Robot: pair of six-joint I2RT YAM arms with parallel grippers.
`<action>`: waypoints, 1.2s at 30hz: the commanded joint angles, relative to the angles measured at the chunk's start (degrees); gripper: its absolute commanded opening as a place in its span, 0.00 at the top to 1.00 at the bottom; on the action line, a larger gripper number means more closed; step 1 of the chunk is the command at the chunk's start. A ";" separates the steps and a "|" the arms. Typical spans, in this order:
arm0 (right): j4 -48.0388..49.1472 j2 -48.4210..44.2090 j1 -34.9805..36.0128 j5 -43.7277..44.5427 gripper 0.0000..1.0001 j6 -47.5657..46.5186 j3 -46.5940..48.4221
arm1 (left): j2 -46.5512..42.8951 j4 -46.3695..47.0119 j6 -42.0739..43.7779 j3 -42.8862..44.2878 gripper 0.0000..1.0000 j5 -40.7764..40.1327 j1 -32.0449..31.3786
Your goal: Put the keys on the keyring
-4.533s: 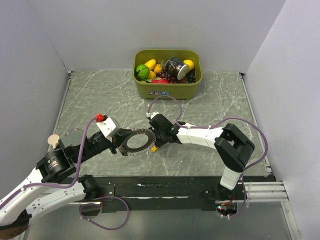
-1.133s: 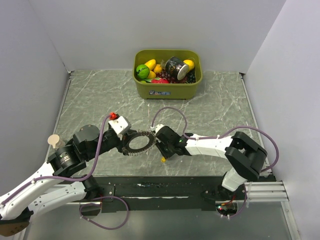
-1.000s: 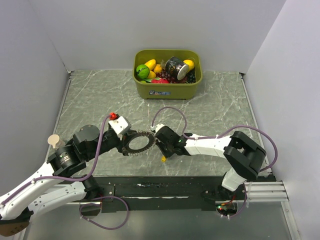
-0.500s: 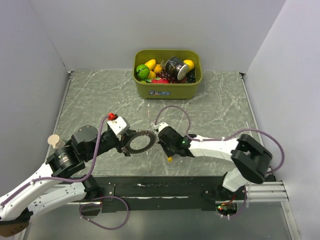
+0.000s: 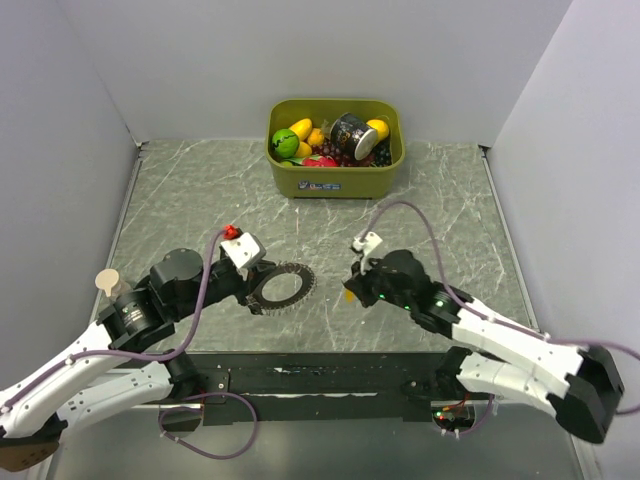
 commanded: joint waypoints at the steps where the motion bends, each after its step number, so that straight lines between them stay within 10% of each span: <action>1: 5.65 -8.06 -4.07 -16.40 1.00 -6.32 -3.40 | 1.07 2.58 0.46 1.18 0.99 3.12 0.19; 9: 8.82 -14.58 -8.56 -35.15 1.00 -8.26 -5.26 | 2.74 2.85 1.86 1.18 0.99 6.65 0.11; 16: -1.78 2.71 -8.56 -9.97 1.00 1.47 0.45 | 1.78 3.37 2.22 0.74 0.99 4.72 0.11; 24: -5.86 23.21 -5.14 -1.76 1.00 8.70 8.45 | 1.25 3.90 2.04 -0.05 0.99 3.57 0.11; 29: -7.09 23.75 0.65 5.97 0.35 8.53 10.92 | 0.98 3.90 2.22 -0.31 0.99 3.05 0.19; 36: -6.82 20.84 1.11 6.78 0.28 8.88 9.16 | 0.81 4.43 2.04 -0.93 0.99 2.87 0.11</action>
